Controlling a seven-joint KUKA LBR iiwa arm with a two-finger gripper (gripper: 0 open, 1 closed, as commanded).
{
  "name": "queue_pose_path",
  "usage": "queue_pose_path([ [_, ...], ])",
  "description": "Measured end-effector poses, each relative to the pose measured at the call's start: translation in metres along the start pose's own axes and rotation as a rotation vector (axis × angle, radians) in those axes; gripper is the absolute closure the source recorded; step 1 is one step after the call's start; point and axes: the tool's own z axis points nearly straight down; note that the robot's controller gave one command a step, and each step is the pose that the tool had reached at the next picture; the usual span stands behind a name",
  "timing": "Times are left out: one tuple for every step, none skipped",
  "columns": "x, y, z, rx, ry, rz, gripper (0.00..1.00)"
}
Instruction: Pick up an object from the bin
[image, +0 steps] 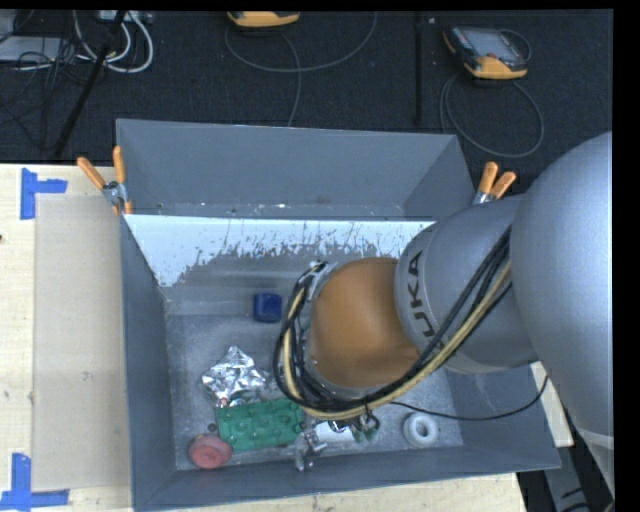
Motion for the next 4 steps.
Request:
queue_pose_path([
  [-0.022, -0.022, 0.025, -0.007, -0.004, 0.248, 0.0],
  [0.004, -0.031, 0.024, -0.006, -0.031, 0.333, 0.0],
  [0.003, -0.03, 0.023, -0.007, -0.03, 0.333, 1.0],
  [0.003, -0.03, -0.014, 0.0, -0.008, 0.33, 1.0],
])
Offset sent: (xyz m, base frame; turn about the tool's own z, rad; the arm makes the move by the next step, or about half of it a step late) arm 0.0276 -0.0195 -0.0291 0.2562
